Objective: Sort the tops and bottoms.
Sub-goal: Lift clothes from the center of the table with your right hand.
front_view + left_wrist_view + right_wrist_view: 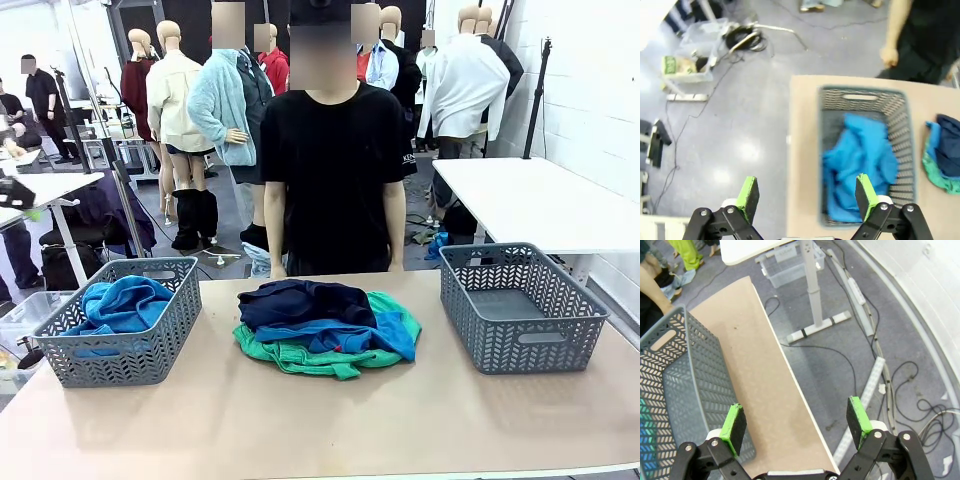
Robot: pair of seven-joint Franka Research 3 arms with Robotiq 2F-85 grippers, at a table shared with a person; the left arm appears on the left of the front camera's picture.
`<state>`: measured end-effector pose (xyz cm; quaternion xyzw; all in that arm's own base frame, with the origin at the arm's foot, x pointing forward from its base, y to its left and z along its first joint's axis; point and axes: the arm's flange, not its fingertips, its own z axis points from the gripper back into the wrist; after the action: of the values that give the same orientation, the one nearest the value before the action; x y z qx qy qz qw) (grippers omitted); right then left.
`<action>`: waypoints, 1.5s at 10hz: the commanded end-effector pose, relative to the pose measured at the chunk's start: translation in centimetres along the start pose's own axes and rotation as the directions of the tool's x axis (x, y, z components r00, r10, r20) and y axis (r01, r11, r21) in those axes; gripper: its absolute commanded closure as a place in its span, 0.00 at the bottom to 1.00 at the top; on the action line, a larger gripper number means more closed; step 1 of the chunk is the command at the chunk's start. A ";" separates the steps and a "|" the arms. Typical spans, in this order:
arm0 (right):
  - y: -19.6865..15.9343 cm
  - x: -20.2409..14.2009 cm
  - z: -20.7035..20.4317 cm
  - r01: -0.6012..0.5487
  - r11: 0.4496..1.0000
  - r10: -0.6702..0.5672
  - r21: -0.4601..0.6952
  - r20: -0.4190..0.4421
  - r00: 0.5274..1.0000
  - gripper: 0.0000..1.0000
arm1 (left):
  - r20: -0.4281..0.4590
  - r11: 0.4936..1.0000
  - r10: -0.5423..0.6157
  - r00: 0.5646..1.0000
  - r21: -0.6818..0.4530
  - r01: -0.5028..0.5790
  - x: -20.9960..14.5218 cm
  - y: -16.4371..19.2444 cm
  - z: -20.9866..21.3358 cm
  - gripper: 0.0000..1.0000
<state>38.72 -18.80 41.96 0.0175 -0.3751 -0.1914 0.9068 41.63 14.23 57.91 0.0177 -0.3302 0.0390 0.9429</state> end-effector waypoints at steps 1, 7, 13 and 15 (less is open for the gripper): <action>0.1 0.0 0.1 -0.011 1.000 0.011 -0.001 -0.002 1.000 0.00 | -0.028 0.993 0.075 0.997 0.091 -0.072 -1.3 5.0 0.3 0.00; 3.1 1.9 4.9 -0.066 0.997 0.059 0.043 0.140 0.988 0.00 | -0.079 0.984 0.139 0.987 0.121 -0.129 -4.6 10.8 -0.1 0.00; 26.8 -1.5 19.2 -0.792 0.489 0.670 0.366 0.424 0.610 0.00 | -0.079 0.984 0.139 0.987 0.121 -0.129 -4.6 10.8 -0.1 0.00; 32.3 -4.3 19.1 -0.848 0.240 0.812 0.472 0.382 0.442 0.00 | -0.079 0.984 0.139 0.987 0.121 -0.129 -4.6 10.8 -0.1 0.00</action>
<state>30.78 16.03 58.35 0.0916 -0.4411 0.3587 0.8175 37.25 24.66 55.02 0.0478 -0.2856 0.1204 0.9496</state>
